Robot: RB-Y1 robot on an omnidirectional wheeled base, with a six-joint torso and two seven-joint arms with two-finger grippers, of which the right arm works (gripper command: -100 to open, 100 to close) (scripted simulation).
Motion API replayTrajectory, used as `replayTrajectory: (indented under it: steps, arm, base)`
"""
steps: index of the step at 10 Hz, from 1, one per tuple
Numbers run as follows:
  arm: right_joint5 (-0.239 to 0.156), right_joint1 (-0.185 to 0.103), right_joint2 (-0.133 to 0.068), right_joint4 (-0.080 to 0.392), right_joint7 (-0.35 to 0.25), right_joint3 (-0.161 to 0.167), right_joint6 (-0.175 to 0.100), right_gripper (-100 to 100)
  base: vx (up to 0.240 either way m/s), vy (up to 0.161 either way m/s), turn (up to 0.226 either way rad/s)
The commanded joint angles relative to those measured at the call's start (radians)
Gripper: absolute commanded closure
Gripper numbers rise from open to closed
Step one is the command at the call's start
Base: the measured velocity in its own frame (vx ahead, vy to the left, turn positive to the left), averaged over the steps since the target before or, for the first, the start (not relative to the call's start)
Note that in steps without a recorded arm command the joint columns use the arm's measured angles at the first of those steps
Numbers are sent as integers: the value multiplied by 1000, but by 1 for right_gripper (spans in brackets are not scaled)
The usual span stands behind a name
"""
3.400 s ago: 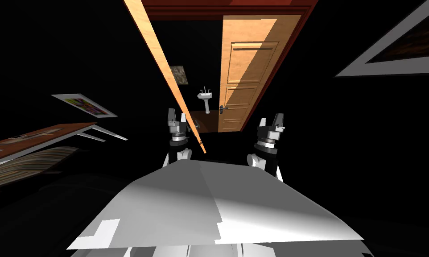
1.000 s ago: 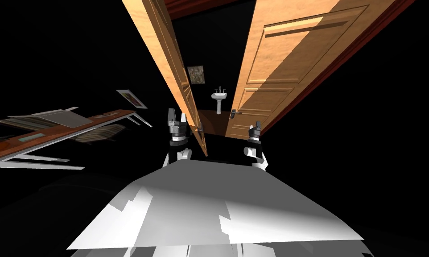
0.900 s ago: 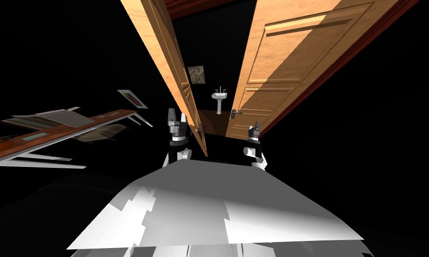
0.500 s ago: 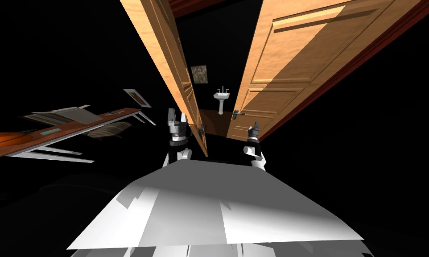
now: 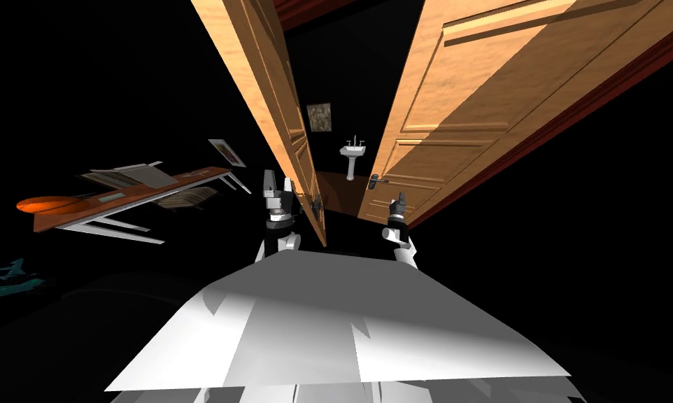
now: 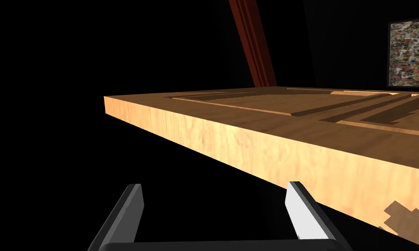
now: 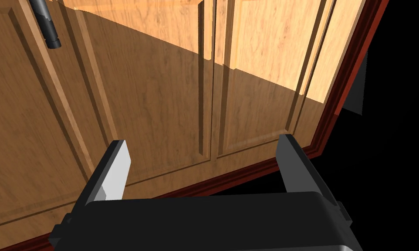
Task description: Pull the door open
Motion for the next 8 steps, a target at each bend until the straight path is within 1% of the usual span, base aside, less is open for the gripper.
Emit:
replayTrajectory:
  steps: [1,2,3,4,5,7,8]
  arm:
    - [-20,-34,-11,50,10,-8,-2,-100]
    - [-20,-34,-11,69,10,-8,-2,-100]
    - [-36,-57,-18,104,19,-14,-3,-100]
    - [-36,-57,-18,113,19,-14,-3,-100]
    - [-53,-79,-25,155,28,-20,-3,-100]
    - [-85,-124,-40,229,46,-33,-4,-100]
    - [-85,-124,-40,243,46,-33,-4,-100]
  base:
    - [53,-31,88]
    - [34,-29,59]
    - [36,-33,108]
    - [32,-32,63]
    - [42,-32,118]
    - [64,-71,177]
    - [55,-47,60]
